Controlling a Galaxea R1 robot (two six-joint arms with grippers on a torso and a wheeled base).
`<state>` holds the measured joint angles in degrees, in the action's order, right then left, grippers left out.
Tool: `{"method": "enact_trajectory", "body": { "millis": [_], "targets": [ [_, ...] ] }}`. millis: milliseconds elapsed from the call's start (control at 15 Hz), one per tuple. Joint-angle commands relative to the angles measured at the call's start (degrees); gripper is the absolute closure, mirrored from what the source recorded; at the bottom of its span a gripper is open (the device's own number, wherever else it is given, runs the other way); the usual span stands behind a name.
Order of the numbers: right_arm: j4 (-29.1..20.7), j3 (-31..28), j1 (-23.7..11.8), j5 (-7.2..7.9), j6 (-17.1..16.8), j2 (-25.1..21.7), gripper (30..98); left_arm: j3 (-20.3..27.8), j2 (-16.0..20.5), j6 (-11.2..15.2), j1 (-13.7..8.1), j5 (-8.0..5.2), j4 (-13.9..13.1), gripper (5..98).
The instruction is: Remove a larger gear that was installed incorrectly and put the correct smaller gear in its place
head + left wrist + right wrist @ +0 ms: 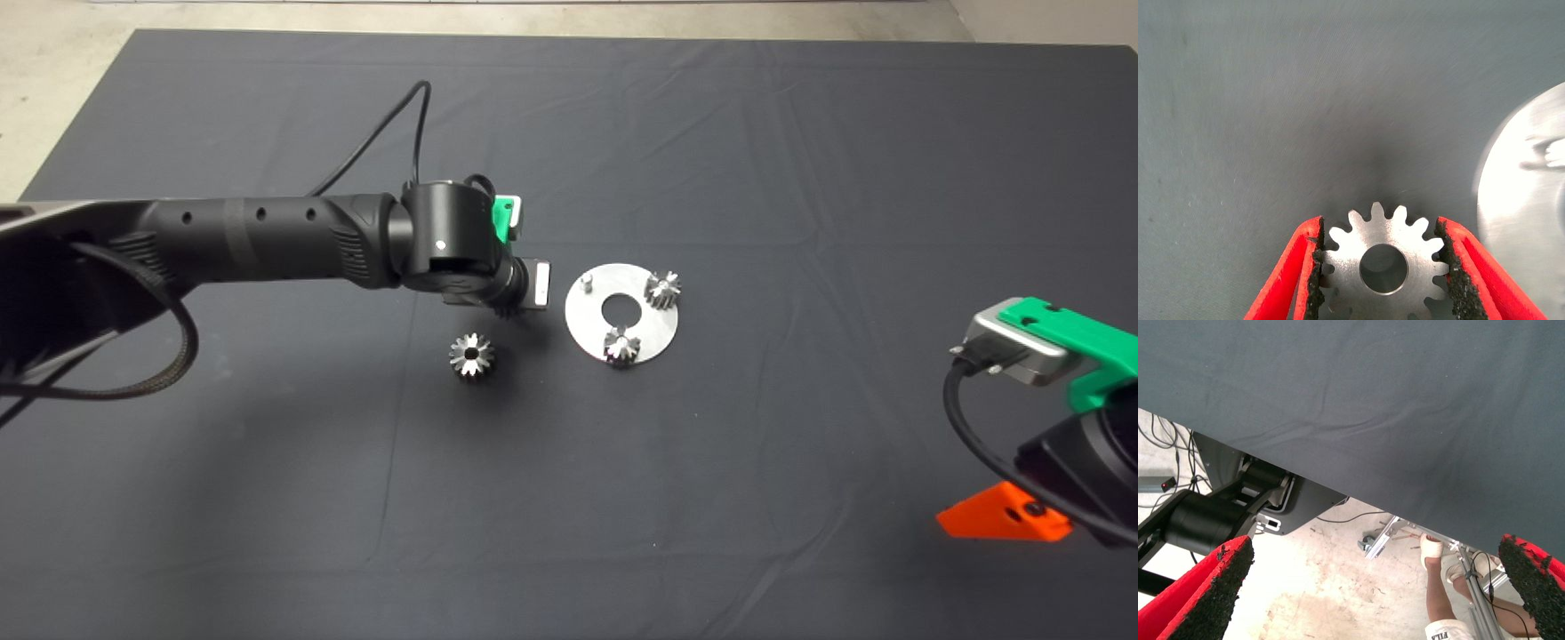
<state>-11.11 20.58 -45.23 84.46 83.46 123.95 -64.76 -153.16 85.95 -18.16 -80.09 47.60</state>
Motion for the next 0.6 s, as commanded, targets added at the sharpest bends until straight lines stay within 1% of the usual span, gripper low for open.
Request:
{"method": "enact_trajectory", "body": {
  "millis": [0,200,400,533],
  "targets": [
    [-1.37,-0.11,-0.74,-0.08,0.04,0.11,31.7,2.72,-0.40,1.24,-3.81,-0.50,0.12,64.8],
    [-1.37,-0.11,-0.74,-0.08,0.04,0.08,31.7,2.72,-2.46,1.30,-4.87,-0.50,0.12,64.8],
    [-1.37,-0.11,-0.74,-0.08,0.04,0.20,31.7,2.23,-5.23,1.32,-4.87,-0.68,0.30,64.8],
    [-1.29,-0.03,-0.74,-0.08,0.04,0.37,31.7,1.16,-6.35,1.41,-4.78,-0.75,1.04,64.8]
  ]
}}
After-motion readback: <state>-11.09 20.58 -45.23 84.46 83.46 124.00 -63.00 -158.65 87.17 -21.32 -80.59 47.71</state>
